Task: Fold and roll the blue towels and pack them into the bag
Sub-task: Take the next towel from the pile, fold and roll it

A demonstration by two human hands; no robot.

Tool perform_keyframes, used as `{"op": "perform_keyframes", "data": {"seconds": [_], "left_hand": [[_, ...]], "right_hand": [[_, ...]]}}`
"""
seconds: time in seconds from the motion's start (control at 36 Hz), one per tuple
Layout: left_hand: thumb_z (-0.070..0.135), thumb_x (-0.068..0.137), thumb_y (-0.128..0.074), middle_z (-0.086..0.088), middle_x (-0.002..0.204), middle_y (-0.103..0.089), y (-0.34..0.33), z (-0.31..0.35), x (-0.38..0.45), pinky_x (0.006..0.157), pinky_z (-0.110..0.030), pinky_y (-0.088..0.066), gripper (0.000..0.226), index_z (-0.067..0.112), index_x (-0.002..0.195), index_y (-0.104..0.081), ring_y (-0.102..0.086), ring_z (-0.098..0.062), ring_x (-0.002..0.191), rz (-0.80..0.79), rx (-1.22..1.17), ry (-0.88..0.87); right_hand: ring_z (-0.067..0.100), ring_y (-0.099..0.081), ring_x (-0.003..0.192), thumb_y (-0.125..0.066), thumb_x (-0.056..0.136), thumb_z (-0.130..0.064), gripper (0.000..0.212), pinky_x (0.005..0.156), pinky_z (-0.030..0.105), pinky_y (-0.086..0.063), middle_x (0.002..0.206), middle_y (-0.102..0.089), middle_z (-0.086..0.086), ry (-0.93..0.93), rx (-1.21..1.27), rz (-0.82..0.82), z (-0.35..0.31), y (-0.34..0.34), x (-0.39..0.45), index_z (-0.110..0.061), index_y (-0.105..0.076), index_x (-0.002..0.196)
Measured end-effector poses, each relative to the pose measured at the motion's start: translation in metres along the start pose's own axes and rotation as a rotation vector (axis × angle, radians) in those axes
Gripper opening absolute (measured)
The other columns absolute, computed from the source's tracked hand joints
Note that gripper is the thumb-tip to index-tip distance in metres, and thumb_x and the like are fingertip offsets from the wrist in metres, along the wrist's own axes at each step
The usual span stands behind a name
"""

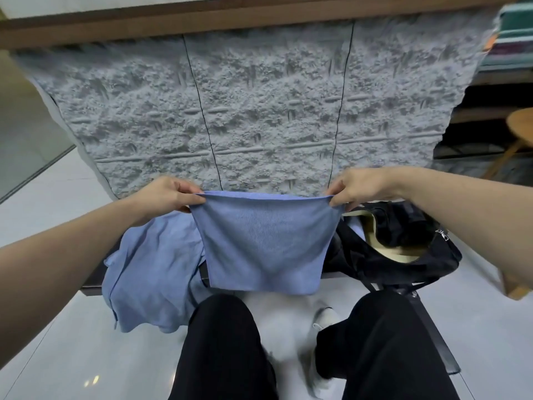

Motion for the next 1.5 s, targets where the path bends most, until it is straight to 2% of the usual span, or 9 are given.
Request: {"op": "perform_keyframes", "data": {"seconds": [0.25, 0.44, 0.58, 0.67, 0.78, 1.06, 1.19, 1.36, 1.5], "left_hand": [[0.012, 0.086, -0.073, -0.005, 0.098, -0.073, 0.002, -0.019, 0.014, 0.076, -0.022, -0.059, 0.004, 0.011, 0.083, -0.076, -0.069, -0.008, 0.081, 0.078, 0.008, 0.031], [0.007, 0.086, -0.072, -0.006, 0.092, -0.071, 0.007, -0.031, 0.032, 0.063, -0.017, -0.057, 0.006, 0.009, 0.091, -0.074, -0.068, -0.004, 0.072, 0.098, -0.008, 0.077], [0.004, 0.086, -0.071, -0.007, 0.087, -0.061, 0.009, -0.029, 0.051, 0.065, -0.019, -0.058, 0.022, 0.013, 0.106, -0.070, -0.063, -0.016, 0.078, 0.091, 0.017, 0.064], [-0.002, 0.086, -0.069, -0.004, 0.079, -0.056, 0.012, -0.028, 0.067, 0.065, -0.014, -0.056, 0.036, 0.013, 0.118, -0.062, -0.065, -0.010, 0.064, 0.114, -0.025, 0.040], [0.004, 0.087, -0.069, -0.005, 0.083, -0.060, 0.023, -0.037, 0.086, 0.056, -0.005, -0.047, 0.022, 0.012, 0.108, -0.067, -0.065, -0.001, 0.057, 0.159, -0.033, 0.087], [0.012, 0.089, -0.070, -0.011, 0.084, -0.065, 0.054, -0.012, 0.107, 0.075, -0.028, -0.056, 0.011, 0.019, 0.081, -0.066, -0.066, -0.012, 0.072, 0.274, -0.013, -0.004], [0.015, 0.091, -0.068, -0.006, 0.079, -0.063, 0.060, 0.006, 0.100, 0.042, -0.013, -0.042, 0.006, 0.017, 0.085, -0.066, -0.056, -0.011, 0.065, 0.349, 0.048, -0.082], [0.018, 0.088, -0.072, -0.014, 0.089, -0.070, 0.047, -0.009, 0.081, 0.074, -0.037, -0.048, 0.007, 0.021, 0.083, -0.068, -0.058, -0.021, 0.078, 0.273, 0.112, -0.060], [0.013, 0.087, -0.072, -0.003, 0.080, -0.068, 0.014, -0.035, 0.060, 0.067, -0.025, -0.044, 0.011, 0.018, 0.080, -0.066, -0.058, -0.008, 0.069, 0.178, 0.190, -0.035]], "right_hand": [[0.023, -0.069, 0.087, -0.062, 0.083, -0.012, 0.026, 0.081, 0.037, -0.055, 0.087, -0.074, 0.001, -0.008, -0.248, 0.088, -0.004, 0.002, 0.022, -0.036, -0.072, 0.077], [0.019, -0.057, 0.067, -0.060, 0.079, -0.002, 0.043, 0.067, 0.036, -0.053, 0.078, -0.063, 0.004, -0.035, -0.082, 0.103, 0.005, 0.008, 0.053, -0.029, -0.057, 0.112], [0.017, -0.049, 0.058, -0.062, 0.080, -0.009, 0.017, 0.052, 0.024, -0.040, 0.055, -0.055, -0.004, -0.113, -0.160, 0.116, 0.013, 0.015, 0.075, -0.017, -0.067, 0.066], [0.020, -0.048, 0.066, -0.067, 0.086, -0.017, 0.014, 0.058, 0.027, -0.038, 0.068, -0.057, 0.005, -0.126, -0.133, 0.132, 0.018, 0.022, 0.090, -0.009, -0.070, 0.075], [0.017, -0.046, 0.072, -0.072, 0.087, -0.023, 0.009, 0.058, 0.025, -0.040, 0.085, -0.059, 0.005, -0.151, 0.029, 0.181, 0.030, 0.037, 0.110, -0.015, -0.072, 0.090], [0.011, -0.065, 0.058, -0.068, 0.089, -0.003, 0.017, 0.060, 0.019, -0.058, 0.074, -0.064, 0.010, -0.038, 0.414, 0.378, 0.020, 0.088, 0.129, -0.013, -0.056, 0.081], [0.018, -0.067, 0.076, -0.072, 0.086, -0.002, 0.014, 0.079, 0.026, -0.059, 0.078, -0.067, 0.007, 0.032, 0.313, 0.462, 0.007, 0.103, 0.120, -0.013, -0.064, 0.081], [0.011, -0.062, 0.083, -0.071, 0.087, -0.010, 0.021, 0.076, 0.020, -0.049, 0.090, -0.069, -0.004, 0.041, -0.022, 0.428, -0.002, 0.084, 0.104, -0.023, -0.072, 0.103], [0.015, -0.059, 0.080, -0.061, 0.090, -0.011, 0.022, 0.064, 0.022, -0.041, 0.082, -0.065, -0.007, 0.030, -0.318, 0.304, 0.006, 0.038, 0.095, -0.027, -0.073, 0.099]]}}
Point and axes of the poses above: each hand's wrist, its own x-axis towards the middle knuckle, its own y-axis out of the back of the hand, z = x × y, the point moved 10 cm from there along x, towards the middle knuckle
